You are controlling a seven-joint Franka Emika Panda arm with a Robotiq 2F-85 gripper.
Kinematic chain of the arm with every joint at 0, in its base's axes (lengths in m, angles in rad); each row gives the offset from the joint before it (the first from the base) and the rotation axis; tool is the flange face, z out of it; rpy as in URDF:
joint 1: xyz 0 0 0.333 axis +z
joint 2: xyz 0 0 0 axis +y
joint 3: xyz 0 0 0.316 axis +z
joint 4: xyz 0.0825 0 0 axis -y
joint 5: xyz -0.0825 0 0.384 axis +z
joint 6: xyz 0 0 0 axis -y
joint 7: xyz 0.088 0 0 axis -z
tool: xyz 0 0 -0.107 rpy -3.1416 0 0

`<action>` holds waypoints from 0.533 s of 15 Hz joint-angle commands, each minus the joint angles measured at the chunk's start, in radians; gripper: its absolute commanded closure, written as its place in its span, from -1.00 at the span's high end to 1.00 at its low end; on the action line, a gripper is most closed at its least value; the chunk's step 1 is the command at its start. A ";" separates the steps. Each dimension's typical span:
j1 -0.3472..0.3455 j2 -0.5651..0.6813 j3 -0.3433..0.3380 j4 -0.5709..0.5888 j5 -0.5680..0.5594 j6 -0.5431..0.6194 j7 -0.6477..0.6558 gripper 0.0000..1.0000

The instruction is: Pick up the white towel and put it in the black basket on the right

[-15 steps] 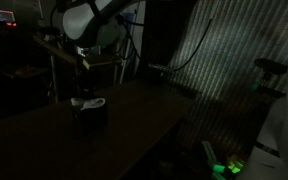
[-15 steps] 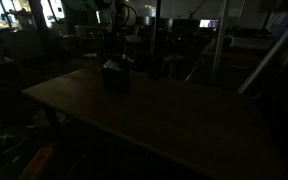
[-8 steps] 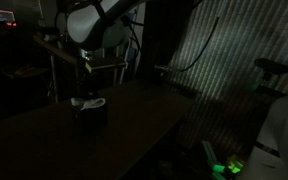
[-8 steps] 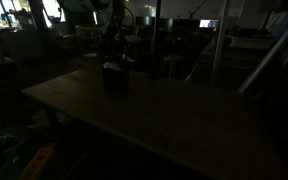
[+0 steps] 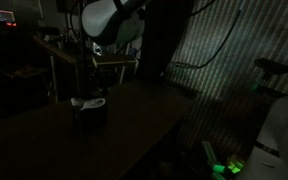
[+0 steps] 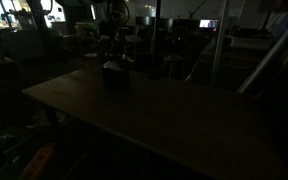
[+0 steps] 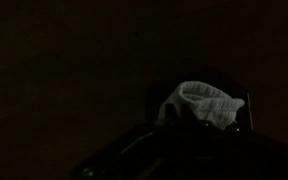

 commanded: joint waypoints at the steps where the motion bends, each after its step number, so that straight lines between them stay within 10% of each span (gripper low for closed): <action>1: -0.006 -0.070 0.008 -0.058 0.002 0.017 0.086 -0.78; 4: -0.008 -0.071 0.014 -0.071 0.025 0.047 0.118 -0.74; 8: -0.008 -0.057 0.019 -0.087 0.053 0.097 0.134 -0.12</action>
